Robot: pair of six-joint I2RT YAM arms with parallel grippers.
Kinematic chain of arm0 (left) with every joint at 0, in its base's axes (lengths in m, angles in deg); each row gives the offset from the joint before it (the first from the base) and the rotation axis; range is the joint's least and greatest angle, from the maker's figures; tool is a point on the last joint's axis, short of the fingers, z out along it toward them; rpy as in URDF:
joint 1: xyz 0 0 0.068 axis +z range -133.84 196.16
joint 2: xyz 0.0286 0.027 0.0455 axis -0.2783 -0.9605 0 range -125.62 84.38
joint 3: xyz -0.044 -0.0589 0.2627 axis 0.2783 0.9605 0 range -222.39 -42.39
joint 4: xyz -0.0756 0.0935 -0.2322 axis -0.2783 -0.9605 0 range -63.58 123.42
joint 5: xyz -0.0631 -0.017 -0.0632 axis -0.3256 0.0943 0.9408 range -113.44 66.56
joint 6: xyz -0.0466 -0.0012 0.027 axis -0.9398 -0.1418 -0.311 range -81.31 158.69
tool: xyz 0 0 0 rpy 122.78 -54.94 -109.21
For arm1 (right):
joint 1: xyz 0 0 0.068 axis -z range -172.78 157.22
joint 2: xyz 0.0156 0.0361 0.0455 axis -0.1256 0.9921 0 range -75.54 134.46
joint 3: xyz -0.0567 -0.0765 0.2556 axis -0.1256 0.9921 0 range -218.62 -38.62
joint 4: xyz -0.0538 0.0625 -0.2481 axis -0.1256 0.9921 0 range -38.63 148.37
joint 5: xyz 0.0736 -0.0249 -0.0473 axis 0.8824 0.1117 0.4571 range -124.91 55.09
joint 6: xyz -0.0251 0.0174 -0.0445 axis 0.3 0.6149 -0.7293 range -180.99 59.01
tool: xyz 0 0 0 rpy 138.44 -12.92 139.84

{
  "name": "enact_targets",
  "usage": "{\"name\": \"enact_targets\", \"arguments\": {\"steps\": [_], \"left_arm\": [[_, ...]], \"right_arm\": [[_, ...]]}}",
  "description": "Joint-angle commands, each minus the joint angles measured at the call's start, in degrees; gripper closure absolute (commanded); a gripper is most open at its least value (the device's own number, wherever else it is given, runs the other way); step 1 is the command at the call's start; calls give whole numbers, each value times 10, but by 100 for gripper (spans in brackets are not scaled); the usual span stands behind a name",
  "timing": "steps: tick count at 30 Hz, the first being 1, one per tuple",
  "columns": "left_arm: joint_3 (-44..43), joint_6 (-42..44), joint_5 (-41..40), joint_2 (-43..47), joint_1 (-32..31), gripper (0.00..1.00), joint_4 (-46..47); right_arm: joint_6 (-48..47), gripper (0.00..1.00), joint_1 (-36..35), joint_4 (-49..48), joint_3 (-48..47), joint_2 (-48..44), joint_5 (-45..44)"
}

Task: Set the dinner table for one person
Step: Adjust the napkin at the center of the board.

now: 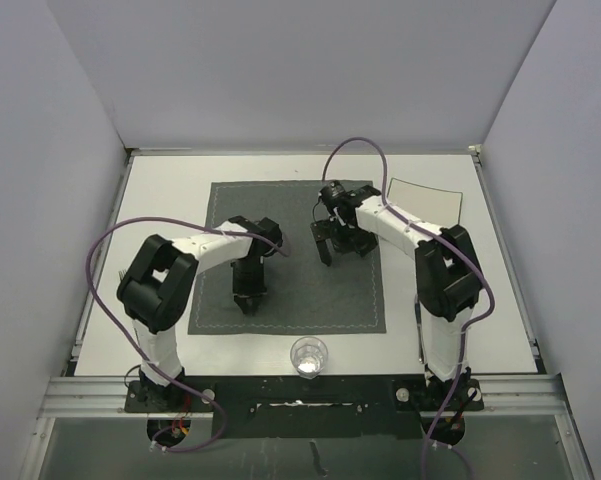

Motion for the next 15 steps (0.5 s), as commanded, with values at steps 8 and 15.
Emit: {"name": "enact_targets", "arguments": {"steps": [8, 15], "left_arm": [[-90, -2, -63, 187, -5, 35, -16], [-110, 39, -86, 171, 26, 4, -3]], "right_arm": [[-43, 2, 37, -39, -69, -90, 20], [-51, 10, 108, -66, -95, -81, 93]]}}
